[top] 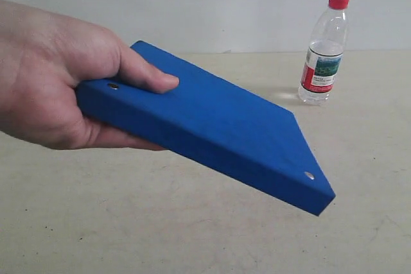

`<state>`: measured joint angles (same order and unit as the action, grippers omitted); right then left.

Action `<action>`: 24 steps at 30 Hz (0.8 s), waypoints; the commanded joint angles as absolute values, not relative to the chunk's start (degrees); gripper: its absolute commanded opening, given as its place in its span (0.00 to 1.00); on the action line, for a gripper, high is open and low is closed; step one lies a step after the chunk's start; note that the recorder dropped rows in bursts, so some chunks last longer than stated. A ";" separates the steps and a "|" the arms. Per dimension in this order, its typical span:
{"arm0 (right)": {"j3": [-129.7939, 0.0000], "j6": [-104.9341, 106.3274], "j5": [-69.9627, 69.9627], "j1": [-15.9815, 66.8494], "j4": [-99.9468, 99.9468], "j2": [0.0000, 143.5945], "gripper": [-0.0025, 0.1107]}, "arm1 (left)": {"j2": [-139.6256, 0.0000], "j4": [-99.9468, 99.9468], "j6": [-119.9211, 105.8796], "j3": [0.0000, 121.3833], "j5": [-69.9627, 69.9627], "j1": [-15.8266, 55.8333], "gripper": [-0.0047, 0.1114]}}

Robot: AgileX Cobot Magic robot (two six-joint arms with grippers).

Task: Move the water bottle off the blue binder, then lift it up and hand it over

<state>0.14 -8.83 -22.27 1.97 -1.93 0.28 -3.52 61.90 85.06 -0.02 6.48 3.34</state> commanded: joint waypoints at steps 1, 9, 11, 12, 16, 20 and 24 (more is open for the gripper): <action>0.00 -8.48 -22.05 1.85 -1.89 0.00 0.02 | 0.00 33.67 69.06 0.00 1.95 3.64 0.08; 0.00 -8.59 -22.05 1.85 -1.89 0.00 0.02 | 0.00 26.19 29.26 0.00 21.05 3.27 0.08; 0.00 -8.59 -22.05 1.85 -1.89 0.00 0.02 | 0.00 25.87 27.31 0.00 22.69 3.39 0.08; 0.00 -8.59 -22.05 1.85 -1.89 0.00 0.02 | 0.00 25.62 27.31 0.00 22.69 3.39 0.08; 0.00 -8.59 -22.05 1.85 -1.89 0.00 0.02 | 0.00 15.19 27.31 0.00 20.22 3.39 0.08; 0.00 -8.59 -22.05 1.85 -1.89 0.00 0.02 | 0.00 8.39 27.31 0.00 12.75 3.39 0.08; 0.00 -8.59 -22.05 1.85 -1.89 0.00 0.02 | 0.00 7.97 27.31 0.00 5.01 3.39 0.08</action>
